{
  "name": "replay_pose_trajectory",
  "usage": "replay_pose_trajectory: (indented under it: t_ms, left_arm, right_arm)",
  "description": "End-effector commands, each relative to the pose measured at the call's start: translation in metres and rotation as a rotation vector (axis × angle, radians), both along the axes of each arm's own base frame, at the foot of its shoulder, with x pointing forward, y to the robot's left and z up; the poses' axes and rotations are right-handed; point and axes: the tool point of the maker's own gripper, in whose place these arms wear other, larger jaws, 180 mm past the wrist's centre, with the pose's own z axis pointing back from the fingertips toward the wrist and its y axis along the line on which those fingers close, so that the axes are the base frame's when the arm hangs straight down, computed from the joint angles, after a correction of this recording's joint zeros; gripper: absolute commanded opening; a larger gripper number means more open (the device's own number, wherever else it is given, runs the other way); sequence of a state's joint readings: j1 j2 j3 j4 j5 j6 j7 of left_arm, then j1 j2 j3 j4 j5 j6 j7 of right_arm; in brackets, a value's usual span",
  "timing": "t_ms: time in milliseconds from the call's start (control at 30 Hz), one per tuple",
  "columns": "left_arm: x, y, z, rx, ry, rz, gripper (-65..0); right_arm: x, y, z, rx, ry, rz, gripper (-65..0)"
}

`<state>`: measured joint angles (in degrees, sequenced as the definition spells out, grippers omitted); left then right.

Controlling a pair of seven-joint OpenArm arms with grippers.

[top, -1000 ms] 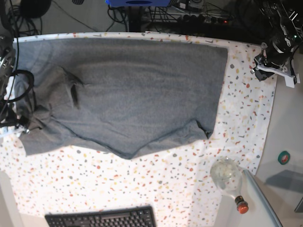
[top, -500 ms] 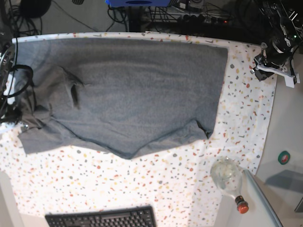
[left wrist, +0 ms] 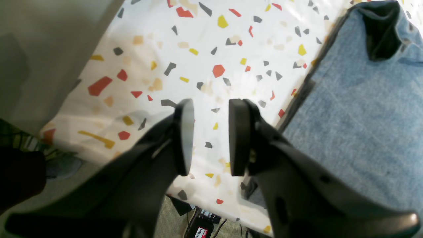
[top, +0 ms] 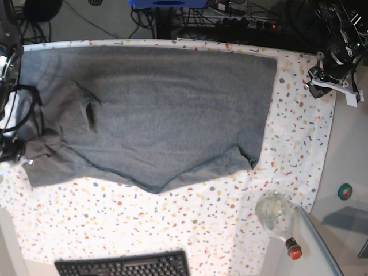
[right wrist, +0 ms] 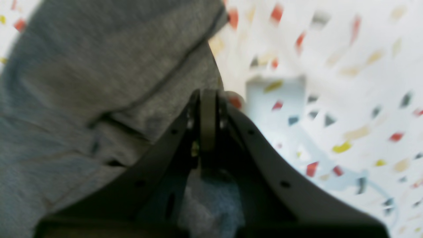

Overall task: Layout the t-shirt on the table in an organized manner, then fold the t-shirt properly
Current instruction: 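Release the shirt and reposition both grippers at the shirt's side edges, then grasp the hem side with the left gripper and pull it toward the collar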

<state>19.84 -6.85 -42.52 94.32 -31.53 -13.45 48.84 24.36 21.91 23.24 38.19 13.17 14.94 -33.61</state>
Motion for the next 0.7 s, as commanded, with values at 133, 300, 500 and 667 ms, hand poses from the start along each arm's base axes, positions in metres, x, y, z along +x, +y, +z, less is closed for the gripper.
replay_pose_trajectory:
  t_ms: [133,300,500,667]
  left_arm:
    - [0.025,0.0,0.016,0.023,-0.067,-0.026,-45.9]
    - [0.07,-0.04,0.02,0.033,-0.079,-0.235,-19.9]
    - [0.126,-0.062,-0.006,-0.009,-0.03,-0.315,-3.6]
    - [0.156,-0.102,0.003,0.221,0.01,-0.535,-3.6]
  right_arm:
    - [0.011,-0.004,0.03,-0.057,-0.063,0.035,-65.0]
    - [0.009,0.011,0.035,-0.062,-0.069,0.068,-65.0]
    - [0.012,0.022,0.043,-0.066,-0.078,0.091,-65.0]
    - [0.015,0.022,0.05,-0.075,-0.095,0.095,-65.0]
